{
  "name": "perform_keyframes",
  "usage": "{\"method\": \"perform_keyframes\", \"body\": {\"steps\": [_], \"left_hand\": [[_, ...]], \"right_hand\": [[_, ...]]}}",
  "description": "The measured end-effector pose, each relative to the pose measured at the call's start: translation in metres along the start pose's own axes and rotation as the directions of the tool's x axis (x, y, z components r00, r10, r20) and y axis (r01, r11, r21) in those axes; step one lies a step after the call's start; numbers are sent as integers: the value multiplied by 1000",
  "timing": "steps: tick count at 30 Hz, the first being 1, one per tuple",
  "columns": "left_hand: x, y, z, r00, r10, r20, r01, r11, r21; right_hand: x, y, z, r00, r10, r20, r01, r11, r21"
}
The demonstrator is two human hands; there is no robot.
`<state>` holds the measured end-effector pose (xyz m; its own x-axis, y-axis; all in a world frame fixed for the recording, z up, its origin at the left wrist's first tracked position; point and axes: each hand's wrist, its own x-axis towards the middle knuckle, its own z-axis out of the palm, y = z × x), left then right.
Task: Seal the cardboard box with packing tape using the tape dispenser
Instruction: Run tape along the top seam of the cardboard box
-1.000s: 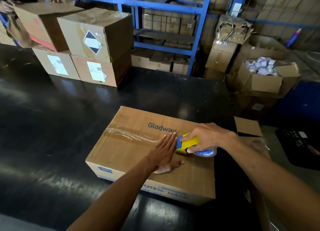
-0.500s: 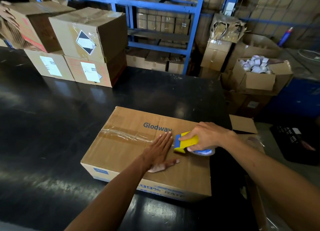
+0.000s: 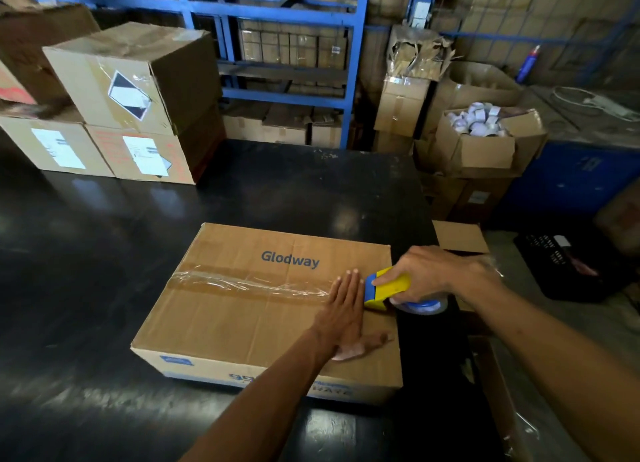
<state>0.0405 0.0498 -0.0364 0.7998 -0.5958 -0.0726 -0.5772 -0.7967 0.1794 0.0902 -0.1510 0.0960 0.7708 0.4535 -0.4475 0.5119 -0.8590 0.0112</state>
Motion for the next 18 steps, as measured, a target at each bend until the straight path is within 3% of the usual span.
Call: {"method": "perform_keyframes", "body": {"steps": [12, 18], "left_hand": [[-2, -1, -5, 1000, -2, 13, 2, 999, 52], [-1, -4, -2, 999, -3, 41, 1, 998, 63]], "right_hand": [[-26, 11, 19, 999, 40, 12, -41, 985, 166], [-67, 63, 38, 993, 100, 63, -104, 992, 68]]}}
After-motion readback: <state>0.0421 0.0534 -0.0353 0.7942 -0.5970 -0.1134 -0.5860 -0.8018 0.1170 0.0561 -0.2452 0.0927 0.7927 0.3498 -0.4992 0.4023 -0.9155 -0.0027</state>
